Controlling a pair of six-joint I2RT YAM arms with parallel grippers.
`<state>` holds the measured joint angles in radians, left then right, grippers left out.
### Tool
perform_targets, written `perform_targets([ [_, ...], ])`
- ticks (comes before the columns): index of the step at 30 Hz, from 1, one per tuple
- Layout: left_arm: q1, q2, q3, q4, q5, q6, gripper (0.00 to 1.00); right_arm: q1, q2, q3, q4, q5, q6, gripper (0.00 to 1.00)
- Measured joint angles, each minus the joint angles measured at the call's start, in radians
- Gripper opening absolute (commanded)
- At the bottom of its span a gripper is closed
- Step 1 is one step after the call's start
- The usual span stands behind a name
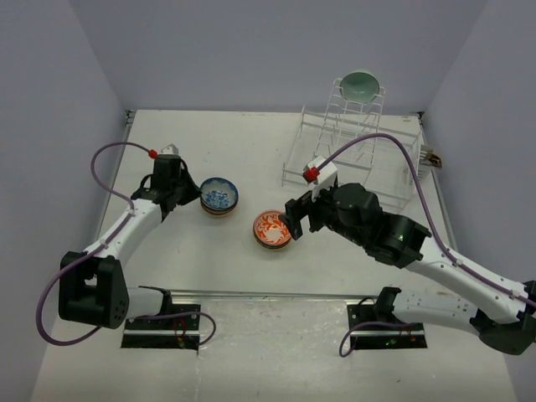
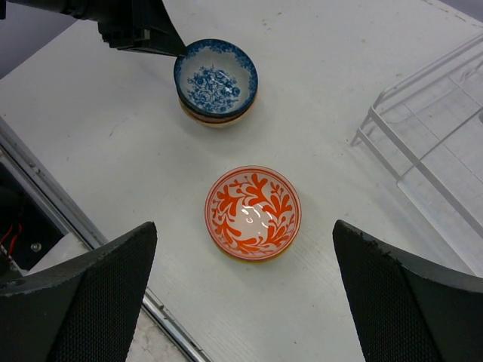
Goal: Unload the bowls from the dish rack
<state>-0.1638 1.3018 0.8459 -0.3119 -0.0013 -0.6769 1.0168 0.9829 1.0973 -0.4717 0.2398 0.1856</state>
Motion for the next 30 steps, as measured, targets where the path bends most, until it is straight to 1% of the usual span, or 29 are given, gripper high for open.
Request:
perform_targets([
  [2, 0.000, 0.000, -0.005, 0.003, -0.003, 0.000, 0.05, -0.004, 0.000, 0.000, 0.000, 0.000, 0.002, 0.99],
  [3, 0.000, 0.000, -0.010, 0.004, -0.003, 0.000, 0.01, -0.005, -0.001, 0.000, 0.000, -0.001, 0.004, 0.99],
  [4, 0.000, 0.000, -0.014, 0.004, -0.003, 0.001, 0.00, -0.006, -0.001, 0.000, 0.000, -0.002, 0.005, 0.99],
  [17, 0.000, -0.002, -0.061, 0.015, -0.013, 0.005, 0.00, -0.026, 0.005, 0.004, 0.000, -0.008, 0.011, 0.99],
  [19, 0.000, -0.005, -0.061, 0.012, -0.013, 0.007, 0.13, -0.046, 0.019, 0.015, 0.000, -0.014, 0.016, 0.99],
  [20, 0.000, -0.009, -0.061, 0.008, -0.014, 0.008, 0.26, -0.060, 0.027, 0.023, 0.000, -0.020, 0.020, 0.99],
  [22, 0.000, -0.027, -0.060, -0.006, -0.017, 0.011, 0.43, -0.103, 0.044, 0.040, 0.002, -0.027, 0.033, 0.99],
  [23, 0.000, -0.042, -0.060, -0.015, -0.019, 0.014, 0.58, -0.135, 0.053, 0.055, 0.002, -0.041, 0.044, 0.99],
  [24, 0.000, -0.062, -0.057, -0.028, -0.020, 0.015, 0.67, -0.177, 0.061, 0.069, 0.008, -0.052, 0.059, 0.99],
  [25, 0.000, -0.089, -0.050, -0.043, -0.021, 0.014, 0.73, -0.215, 0.066, 0.081, 0.020, -0.054, 0.078, 0.99],
  [26, 0.000, -0.113, -0.043, -0.055, -0.023, 0.014, 0.85, -0.255, 0.069, 0.093, 0.033, -0.058, 0.099, 0.99],
  [27, 0.000, -0.144, -0.027, -0.078, -0.026, 0.016, 0.91, -0.301, 0.072, 0.107, 0.047, -0.061, 0.126, 0.99],
  [28, 0.000, -0.173, -0.010, -0.095, -0.029, 0.022, 1.00, -0.341, 0.075, 0.123, 0.062, -0.068, 0.158, 0.99],
  [30, 0.000, -0.242, 0.039, -0.134, -0.034, 0.036, 1.00, -0.426, 0.089, 0.163, 0.092, -0.084, 0.218, 0.99],
])
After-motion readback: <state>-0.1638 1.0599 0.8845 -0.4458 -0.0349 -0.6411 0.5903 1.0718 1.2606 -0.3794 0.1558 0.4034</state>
